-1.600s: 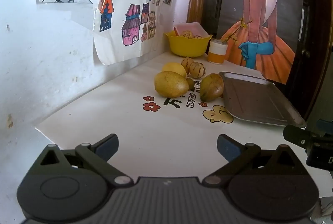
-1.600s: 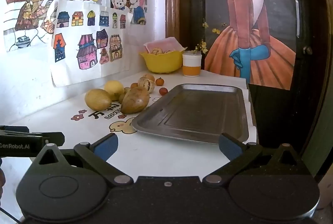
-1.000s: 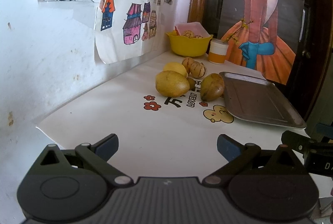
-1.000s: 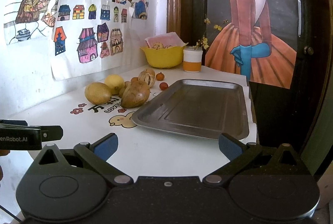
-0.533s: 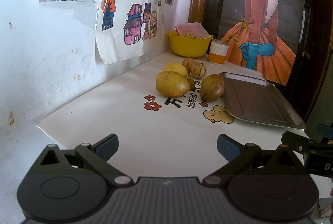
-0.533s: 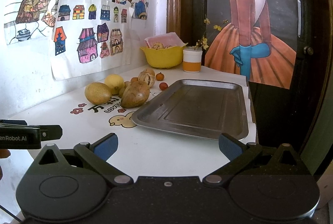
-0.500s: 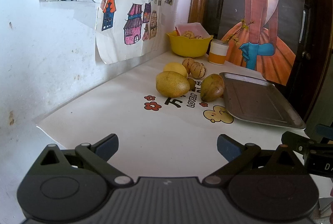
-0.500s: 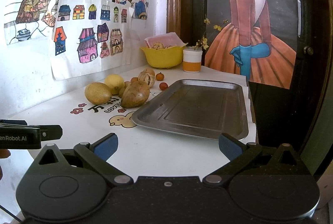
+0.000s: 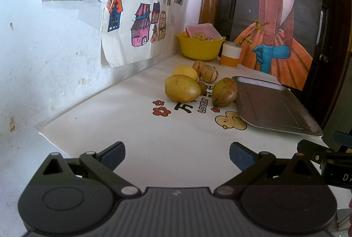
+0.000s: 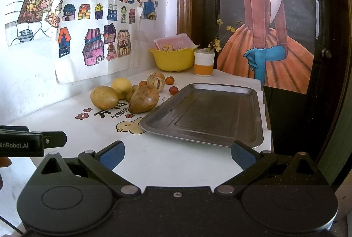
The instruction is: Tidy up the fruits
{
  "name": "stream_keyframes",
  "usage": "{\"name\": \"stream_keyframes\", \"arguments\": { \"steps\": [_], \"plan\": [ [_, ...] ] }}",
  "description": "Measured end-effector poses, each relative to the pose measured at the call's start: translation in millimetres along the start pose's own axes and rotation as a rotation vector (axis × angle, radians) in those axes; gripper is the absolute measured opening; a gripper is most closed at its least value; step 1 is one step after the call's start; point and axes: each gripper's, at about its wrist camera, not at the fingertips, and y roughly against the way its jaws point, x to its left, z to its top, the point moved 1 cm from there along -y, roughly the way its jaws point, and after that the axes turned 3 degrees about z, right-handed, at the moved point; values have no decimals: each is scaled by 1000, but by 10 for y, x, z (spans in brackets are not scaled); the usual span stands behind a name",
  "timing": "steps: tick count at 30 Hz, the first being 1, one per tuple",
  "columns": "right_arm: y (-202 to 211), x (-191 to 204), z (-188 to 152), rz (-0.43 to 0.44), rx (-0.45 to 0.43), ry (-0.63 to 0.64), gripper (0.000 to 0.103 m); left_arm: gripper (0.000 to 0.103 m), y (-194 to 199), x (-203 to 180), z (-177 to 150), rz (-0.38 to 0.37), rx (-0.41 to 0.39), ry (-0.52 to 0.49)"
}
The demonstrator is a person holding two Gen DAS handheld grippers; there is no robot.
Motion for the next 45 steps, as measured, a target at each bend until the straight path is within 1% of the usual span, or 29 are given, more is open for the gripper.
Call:
{"name": "stream_keyframes", "arguments": {
  "steps": [9, 23, 30, 35, 40, 45],
  "plan": [
    [10, -2, -11, -8, -3, -3, 102, 103, 8, -14, -27, -5, 1, 4],
    [41, 5, 14, 14, -12, 7, 102, 103, -5, -10, -5, 4, 9, 4],
    [3, 11, 138, 42, -19, 50, 102, 103, -37, -24, 177, 37, -4, -46],
    [-95, -28, 323, 83, -22, 75, 102, 103, -128, -52, 355, 43, -7, -87],
    [-270, -115, 557, 151, -12, 75, 102, 103, -292, -106, 550, 55, -7, -126],
    [-489, -182, 746, 169, -6, 98, 102, 103, -508, -129, 713, 66, 8, -143]
  ]
}}
